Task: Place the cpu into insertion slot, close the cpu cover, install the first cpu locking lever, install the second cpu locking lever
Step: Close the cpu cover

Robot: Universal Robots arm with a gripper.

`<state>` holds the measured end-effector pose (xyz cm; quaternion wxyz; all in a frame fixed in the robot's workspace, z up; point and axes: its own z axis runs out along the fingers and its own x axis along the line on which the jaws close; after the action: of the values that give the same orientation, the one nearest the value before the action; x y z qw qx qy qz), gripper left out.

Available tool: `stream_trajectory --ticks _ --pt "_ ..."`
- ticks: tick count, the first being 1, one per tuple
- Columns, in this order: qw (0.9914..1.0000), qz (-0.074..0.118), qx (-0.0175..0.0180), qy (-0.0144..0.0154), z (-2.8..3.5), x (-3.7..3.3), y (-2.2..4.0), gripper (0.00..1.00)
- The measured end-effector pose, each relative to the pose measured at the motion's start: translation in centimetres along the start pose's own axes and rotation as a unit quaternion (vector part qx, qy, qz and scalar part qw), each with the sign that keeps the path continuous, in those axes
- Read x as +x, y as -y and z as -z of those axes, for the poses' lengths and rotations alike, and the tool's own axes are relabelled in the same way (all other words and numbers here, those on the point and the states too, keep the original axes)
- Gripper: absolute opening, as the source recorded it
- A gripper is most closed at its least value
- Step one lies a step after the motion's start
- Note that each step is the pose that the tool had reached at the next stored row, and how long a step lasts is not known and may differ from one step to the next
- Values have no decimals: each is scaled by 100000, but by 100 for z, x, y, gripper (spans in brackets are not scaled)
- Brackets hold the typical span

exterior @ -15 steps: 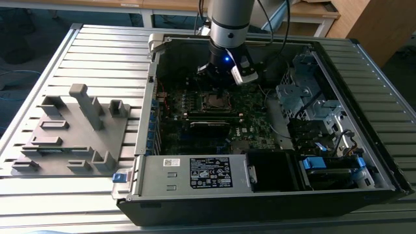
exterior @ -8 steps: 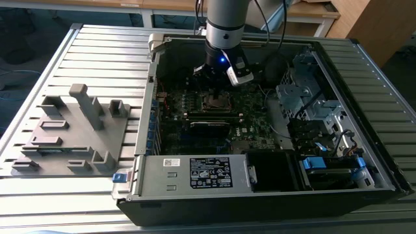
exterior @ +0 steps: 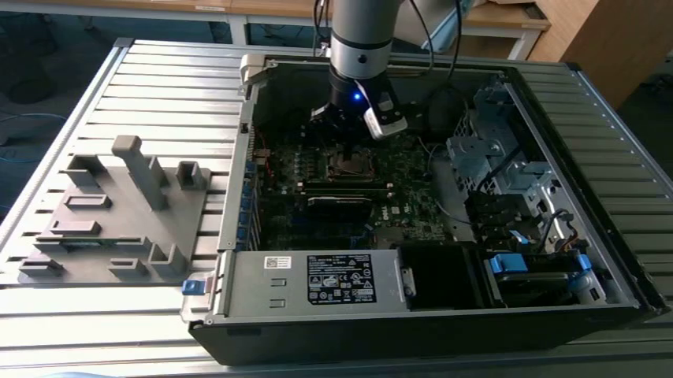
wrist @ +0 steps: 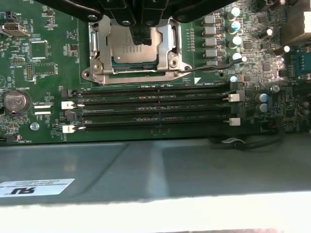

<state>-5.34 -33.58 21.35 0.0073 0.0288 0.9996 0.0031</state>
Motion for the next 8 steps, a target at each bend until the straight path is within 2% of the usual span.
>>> stream_trajectory --ticks 5,8 --pt "100000 3 1 25 -10 139 8 11" --pt "100000 6 -4 27 -50 171 10 11"
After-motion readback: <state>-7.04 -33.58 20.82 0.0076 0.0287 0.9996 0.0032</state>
